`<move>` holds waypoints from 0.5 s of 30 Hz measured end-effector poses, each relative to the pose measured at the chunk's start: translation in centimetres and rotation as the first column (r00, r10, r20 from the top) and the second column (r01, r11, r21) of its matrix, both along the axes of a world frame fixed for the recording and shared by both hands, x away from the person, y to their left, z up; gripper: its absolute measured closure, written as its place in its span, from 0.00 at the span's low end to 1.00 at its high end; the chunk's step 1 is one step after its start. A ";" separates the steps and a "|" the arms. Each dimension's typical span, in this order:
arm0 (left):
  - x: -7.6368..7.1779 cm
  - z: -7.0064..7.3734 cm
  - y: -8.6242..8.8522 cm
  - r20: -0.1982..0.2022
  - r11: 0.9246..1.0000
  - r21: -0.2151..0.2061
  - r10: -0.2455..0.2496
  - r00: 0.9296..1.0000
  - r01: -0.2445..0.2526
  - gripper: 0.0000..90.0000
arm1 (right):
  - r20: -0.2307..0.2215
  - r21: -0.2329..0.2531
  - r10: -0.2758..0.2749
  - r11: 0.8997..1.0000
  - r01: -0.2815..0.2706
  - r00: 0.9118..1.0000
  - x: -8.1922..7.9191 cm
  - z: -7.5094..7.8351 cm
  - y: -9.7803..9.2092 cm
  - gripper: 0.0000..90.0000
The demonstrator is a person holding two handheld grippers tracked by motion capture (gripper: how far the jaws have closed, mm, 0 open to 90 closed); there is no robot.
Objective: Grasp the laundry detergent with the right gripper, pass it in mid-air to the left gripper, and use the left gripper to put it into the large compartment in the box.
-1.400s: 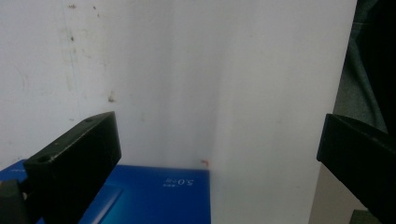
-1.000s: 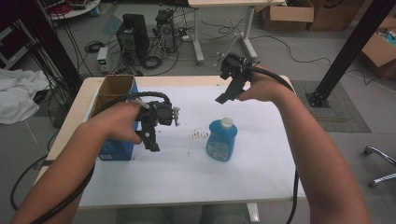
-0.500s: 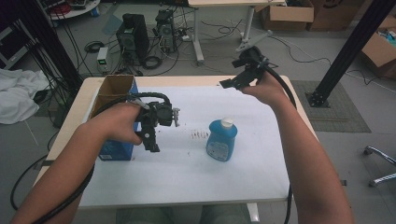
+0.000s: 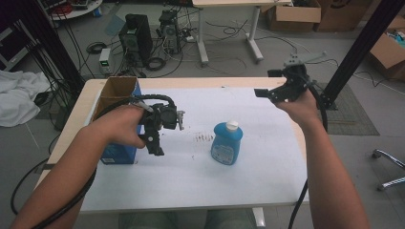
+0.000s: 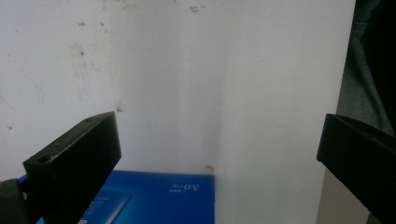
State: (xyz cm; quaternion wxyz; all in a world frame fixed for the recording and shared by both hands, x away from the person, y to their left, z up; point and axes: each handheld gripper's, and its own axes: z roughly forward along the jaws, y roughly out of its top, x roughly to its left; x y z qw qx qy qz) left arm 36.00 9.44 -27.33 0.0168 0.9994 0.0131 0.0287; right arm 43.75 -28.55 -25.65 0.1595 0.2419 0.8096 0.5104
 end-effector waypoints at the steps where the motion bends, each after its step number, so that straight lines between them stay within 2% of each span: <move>1: 0.0 0.0 0.1 0.003 1.000 -0.003 -0.002 1.000 0.002 0.00 | 0.004 0.005 0.000 1.000 0.000 1.000 -0.6 -0.4 -0.3 0.00; 10: -0.3 0.2 0.5 0.007 1.000 -0.001 -0.001 1.000 0.001 0.00 | 0.041 0.037 0.031 0.999 -0.033 0.999 -5.9 -4.4 -1.2 0.00; 13: -0.4 0.2 0.7 0.006 1.000 -0.006 -0.003 1.000 0.003 0.00 | 0.048 0.069 0.045 0.996 -0.048 0.998 -7.8 -6.2 -1.4 0.00; 14: -0.4 0.2 0.8 0.004 1.000 -0.007 -0.001 1.000 0.001 0.00 | 0.040 0.078 0.047 0.996 -0.050 0.998 -8.9 -7.4 -1.5 0.00; 15: -0.5 0.1 0.9 0.004 1.000 -0.002 -0.001 1.000 0.001 0.00 | 0.040 0.078 0.047 0.996 -0.050 0.998 -8.9 -7.4 -1.5 0.00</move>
